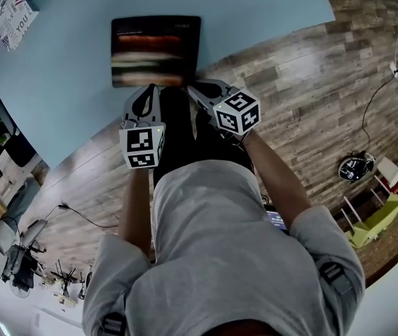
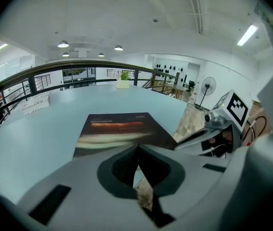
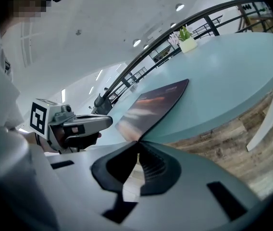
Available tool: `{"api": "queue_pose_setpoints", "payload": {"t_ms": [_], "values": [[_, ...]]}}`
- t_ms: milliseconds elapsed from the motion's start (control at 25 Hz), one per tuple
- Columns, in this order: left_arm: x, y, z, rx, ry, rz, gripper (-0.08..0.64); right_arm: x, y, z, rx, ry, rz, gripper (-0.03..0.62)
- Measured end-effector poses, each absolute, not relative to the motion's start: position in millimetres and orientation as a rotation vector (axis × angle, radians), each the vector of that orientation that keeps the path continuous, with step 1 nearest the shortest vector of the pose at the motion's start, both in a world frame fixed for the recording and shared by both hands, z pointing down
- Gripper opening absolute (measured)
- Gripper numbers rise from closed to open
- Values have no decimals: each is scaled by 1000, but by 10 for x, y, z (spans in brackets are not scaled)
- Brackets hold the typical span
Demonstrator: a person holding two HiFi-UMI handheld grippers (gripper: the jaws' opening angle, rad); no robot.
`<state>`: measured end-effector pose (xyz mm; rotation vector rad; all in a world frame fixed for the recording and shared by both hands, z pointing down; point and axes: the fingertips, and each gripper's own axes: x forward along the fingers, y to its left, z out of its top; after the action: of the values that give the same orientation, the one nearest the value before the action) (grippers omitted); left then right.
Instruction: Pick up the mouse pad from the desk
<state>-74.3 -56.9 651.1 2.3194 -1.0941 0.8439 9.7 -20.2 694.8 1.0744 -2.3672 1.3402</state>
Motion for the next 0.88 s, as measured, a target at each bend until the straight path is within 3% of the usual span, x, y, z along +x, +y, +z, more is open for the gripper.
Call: {"api": "queue_pose_setpoints", "payload": {"t_ms": [880], "values": [[-1131, -909, 6283, 2287, -1206, 723, 12, -334, -650, 6411, 982, -2470, 1124, 17]]}}
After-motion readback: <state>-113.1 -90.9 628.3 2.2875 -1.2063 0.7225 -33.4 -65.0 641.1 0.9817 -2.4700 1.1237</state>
